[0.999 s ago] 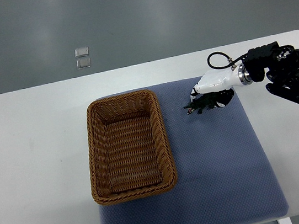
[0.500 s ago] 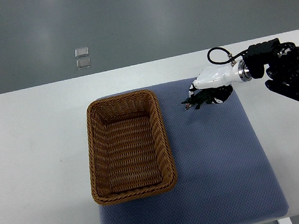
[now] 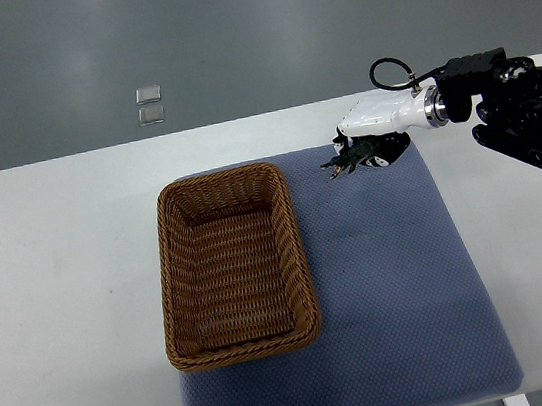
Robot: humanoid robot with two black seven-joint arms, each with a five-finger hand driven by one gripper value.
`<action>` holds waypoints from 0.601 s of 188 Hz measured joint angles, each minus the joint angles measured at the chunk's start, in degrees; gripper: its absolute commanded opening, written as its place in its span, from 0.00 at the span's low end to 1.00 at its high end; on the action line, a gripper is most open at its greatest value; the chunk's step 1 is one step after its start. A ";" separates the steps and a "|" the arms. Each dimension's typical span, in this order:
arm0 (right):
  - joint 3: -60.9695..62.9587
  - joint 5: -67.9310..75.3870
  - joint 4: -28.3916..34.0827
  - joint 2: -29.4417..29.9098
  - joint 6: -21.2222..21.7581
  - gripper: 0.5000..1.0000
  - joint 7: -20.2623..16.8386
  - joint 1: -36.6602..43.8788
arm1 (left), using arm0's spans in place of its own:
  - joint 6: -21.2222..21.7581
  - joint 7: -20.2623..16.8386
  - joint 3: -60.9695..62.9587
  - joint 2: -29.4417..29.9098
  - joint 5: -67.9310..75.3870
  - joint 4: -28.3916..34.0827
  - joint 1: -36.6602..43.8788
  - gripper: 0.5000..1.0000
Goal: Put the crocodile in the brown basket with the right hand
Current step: 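Lift the crocodile with the right hand and carry it over the basket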
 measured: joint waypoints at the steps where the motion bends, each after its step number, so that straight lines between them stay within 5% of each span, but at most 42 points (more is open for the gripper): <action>1: 0.07 0.02 0.00 0.01 0.00 0.10 0.00 0.02 | 0.00 0.00 0.00 0.00 0.00 0.00 0.00 1.00; 113: 1.41 0.30 1.40 3.35 -1.11 0.10 0.00 2.94 | 0.00 0.02 0.00 0.00 0.00 0.00 0.00 1.00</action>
